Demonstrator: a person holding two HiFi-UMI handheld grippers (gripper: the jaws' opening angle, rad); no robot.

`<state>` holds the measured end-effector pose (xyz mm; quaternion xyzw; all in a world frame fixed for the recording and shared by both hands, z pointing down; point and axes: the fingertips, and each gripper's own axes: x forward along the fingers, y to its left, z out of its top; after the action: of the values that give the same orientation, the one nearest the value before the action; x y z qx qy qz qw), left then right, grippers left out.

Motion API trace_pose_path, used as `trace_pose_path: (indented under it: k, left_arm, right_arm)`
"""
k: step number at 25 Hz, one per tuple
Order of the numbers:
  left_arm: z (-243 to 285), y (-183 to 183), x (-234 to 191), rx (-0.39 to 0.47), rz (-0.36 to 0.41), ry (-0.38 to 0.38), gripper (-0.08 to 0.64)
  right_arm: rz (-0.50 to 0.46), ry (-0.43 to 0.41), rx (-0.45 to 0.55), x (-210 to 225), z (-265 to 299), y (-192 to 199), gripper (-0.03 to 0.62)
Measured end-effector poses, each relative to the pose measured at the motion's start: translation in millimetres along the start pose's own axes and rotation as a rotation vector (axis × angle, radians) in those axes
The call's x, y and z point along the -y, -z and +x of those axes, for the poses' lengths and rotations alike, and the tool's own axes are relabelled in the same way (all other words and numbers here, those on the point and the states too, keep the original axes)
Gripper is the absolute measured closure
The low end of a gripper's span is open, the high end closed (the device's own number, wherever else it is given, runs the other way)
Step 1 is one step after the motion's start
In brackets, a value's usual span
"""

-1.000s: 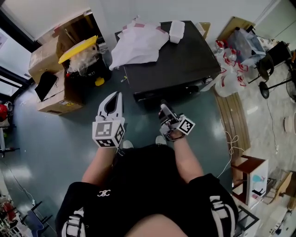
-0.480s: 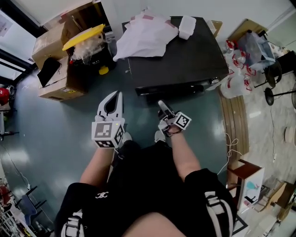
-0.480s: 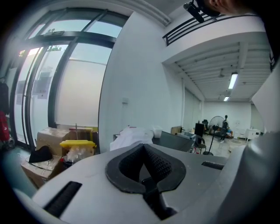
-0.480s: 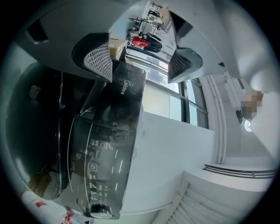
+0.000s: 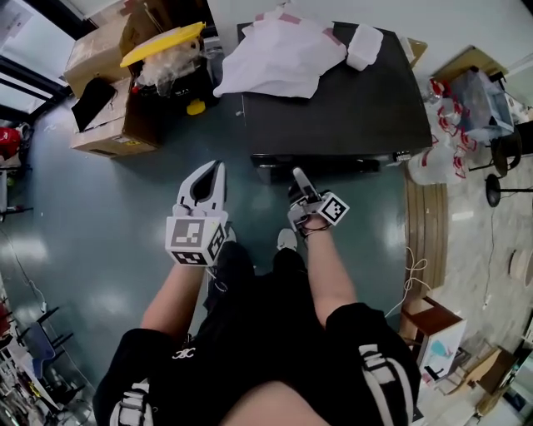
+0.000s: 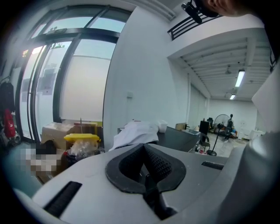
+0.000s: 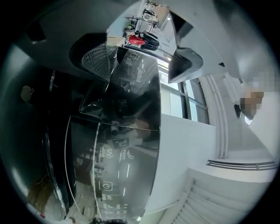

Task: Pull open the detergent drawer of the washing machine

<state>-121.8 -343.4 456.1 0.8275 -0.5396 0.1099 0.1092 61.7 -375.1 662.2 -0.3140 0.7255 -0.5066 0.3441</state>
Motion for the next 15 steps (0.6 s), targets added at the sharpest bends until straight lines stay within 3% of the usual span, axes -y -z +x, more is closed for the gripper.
trace_pose_path:
  k: [15]
  left_arm:
    - [11, 38, -4, -0.042, -0.037, -0.012, 0.563]
  right_arm:
    - [-0.001, -0.052, 0.041, 10, 20, -9, 0.202]
